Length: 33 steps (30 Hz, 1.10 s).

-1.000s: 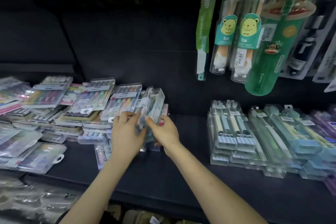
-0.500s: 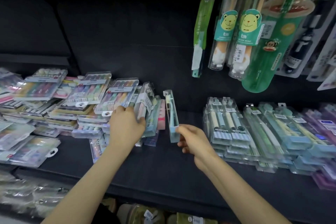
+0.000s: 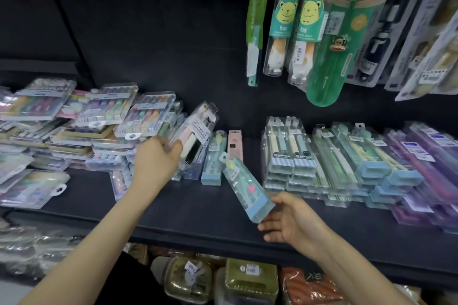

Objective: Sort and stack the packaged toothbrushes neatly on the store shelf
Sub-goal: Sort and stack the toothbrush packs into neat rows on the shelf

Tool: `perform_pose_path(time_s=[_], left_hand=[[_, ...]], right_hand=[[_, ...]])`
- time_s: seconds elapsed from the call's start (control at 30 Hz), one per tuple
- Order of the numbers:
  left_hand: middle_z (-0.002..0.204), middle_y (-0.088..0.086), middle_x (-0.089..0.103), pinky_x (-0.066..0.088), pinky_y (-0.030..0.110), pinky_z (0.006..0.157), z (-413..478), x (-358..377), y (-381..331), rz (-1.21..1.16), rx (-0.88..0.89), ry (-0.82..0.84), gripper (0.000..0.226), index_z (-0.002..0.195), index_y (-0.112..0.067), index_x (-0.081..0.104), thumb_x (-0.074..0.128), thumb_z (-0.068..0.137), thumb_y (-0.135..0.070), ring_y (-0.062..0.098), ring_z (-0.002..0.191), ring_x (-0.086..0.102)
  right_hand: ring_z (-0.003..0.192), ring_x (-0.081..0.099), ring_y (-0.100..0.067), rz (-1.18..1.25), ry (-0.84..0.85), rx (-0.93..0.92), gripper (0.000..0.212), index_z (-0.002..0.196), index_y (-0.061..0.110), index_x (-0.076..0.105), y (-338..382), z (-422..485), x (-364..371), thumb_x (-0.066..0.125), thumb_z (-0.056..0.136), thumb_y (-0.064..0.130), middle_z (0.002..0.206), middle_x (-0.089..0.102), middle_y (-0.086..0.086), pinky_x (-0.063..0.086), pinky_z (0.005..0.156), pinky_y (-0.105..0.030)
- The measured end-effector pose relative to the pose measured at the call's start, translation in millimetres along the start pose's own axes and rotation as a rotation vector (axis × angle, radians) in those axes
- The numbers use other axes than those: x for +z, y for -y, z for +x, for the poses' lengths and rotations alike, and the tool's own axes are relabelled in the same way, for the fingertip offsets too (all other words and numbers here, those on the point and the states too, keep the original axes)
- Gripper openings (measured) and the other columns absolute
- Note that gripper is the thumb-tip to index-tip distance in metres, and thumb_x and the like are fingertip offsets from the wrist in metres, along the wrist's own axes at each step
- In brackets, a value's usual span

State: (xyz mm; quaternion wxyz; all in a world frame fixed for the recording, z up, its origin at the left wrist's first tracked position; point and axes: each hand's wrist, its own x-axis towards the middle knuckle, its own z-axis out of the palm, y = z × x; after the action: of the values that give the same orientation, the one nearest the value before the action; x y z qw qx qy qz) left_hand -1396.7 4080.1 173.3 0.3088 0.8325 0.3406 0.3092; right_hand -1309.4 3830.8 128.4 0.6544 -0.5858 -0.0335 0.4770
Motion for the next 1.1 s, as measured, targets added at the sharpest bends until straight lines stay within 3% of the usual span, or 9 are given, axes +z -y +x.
perform_pose_path(time_s=[0.13,0.23,0.3,0.37,0.43,0.53,0.77,0.93,1.1], left_hand=[[0.063,0.009,0.07,0.055,0.043,0.073,-13,2,5,-0.237,-0.119,0.097,0.027,0.081,-0.007,0.062,0.057,0.093,-0.03,0.027,0.068,0.066],[0.054,0.002,0.066,0.052,0.035,0.063,-18,7,8,-0.343,-0.202,0.112,0.024,0.078,-0.009,0.062,0.061,0.092,-0.028,0.013,0.051,0.063],[0.051,0.001,0.063,0.048,0.033,0.064,-21,10,9,-0.374,-0.224,0.114,0.023,0.08,-0.008,0.063,0.063,0.09,-0.028,0.013,0.048,0.06],[0.056,0.003,0.063,0.048,0.033,0.064,-24,10,8,-0.426,-0.243,0.112,0.022,0.078,-0.01,0.062,0.064,0.089,-0.029,0.016,0.05,0.062],[0.06,0.003,0.062,0.049,0.035,0.064,-26,9,6,-0.48,-0.255,0.11,0.022,0.078,-0.01,0.062,0.065,0.089,-0.029,0.016,0.051,0.063],[0.069,0.005,0.062,0.052,0.032,0.066,-28,4,-3,-0.578,-0.273,0.135,0.02,0.083,-0.009,0.063,0.066,0.089,-0.028,0.014,0.051,0.064],[0.084,0.008,0.069,0.055,0.019,0.059,-32,-1,-37,-0.852,-0.239,0.297,0.017,0.075,-0.008,0.061,0.067,0.085,-0.02,0.015,0.063,0.068],[0.061,0.0,0.069,0.054,0.019,0.052,-41,16,-56,-0.848,-0.242,0.435,0.012,0.079,-0.003,0.061,0.059,0.09,-0.007,0.011,0.053,0.065],[0.057,0.001,0.067,0.051,0.019,0.047,-47,41,-69,-0.85,-0.297,0.504,0.013,0.077,-0.002,0.061,0.059,0.089,-0.004,0.011,0.048,0.062]], right_hand=[[0.065,0.067,-0.024,-0.245,-0.115,0.024,0.031,0.124,0.012,0.055,-11,-8,-16,0.036,0.101,0.018,0.093,0.072,-0.016,0.053,0.048,-0.031],[0.071,0.066,-0.015,-0.889,-0.366,-0.163,0.042,0.139,0.019,0.046,-19,-6,-22,0.043,0.1,0.035,0.1,0.067,0.001,0.05,0.053,-0.023],[0.092,0.061,-0.012,-1.396,-0.531,-0.379,0.055,0.141,0.026,0.044,-24,-4,-23,0.045,0.094,0.054,0.107,0.065,0.005,0.046,0.067,-0.023],[0.112,0.054,-0.014,-1.553,-0.576,-0.508,0.063,0.139,0.032,0.044,-27,0,-16,0.046,0.086,0.067,0.121,0.058,0.007,0.045,0.082,-0.026],[0.117,0.05,-0.017,-1.578,-0.506,-0.519,0.07,0.141,0.035,0.039,-29,7,-6,0.051,0.081,0.069,0.127,0.053,0.007,0.045,0.087,-0.029],[0.113,0.051,-0.02,-1.599,-0.439,-0.505,0.064,0.142,0.03,0.037,-30,17,5,0.059,0.084,0.049,0.126,0.051,0.0,0.044,0.086,-0.029],[0.09,0.059,-0.009,-1.215,-0.426,-0.813,0.048,0.128,0.034,0.058,-4,-25,5,0.064,0.08,0.034,0.1,0.056,0.012,0.043,0.077,-0.019],[0.084,0.055,-0.006,-1.204,-0.617,-0.901,0.041,0.12,0.025,0.066,15,-69,-36,0.069,0.079,0.029,0.096,0.057,0.011,0.037,0.069,-0.01],[0.088,0.063,-0.027,-1.232,-0.985,-0.925,0.032,0.106,0.013,0.073,22,-88,-92,0.071,0.075,0.022,0.091,0.066,-0.005,0.044,0.074,-0.028]])
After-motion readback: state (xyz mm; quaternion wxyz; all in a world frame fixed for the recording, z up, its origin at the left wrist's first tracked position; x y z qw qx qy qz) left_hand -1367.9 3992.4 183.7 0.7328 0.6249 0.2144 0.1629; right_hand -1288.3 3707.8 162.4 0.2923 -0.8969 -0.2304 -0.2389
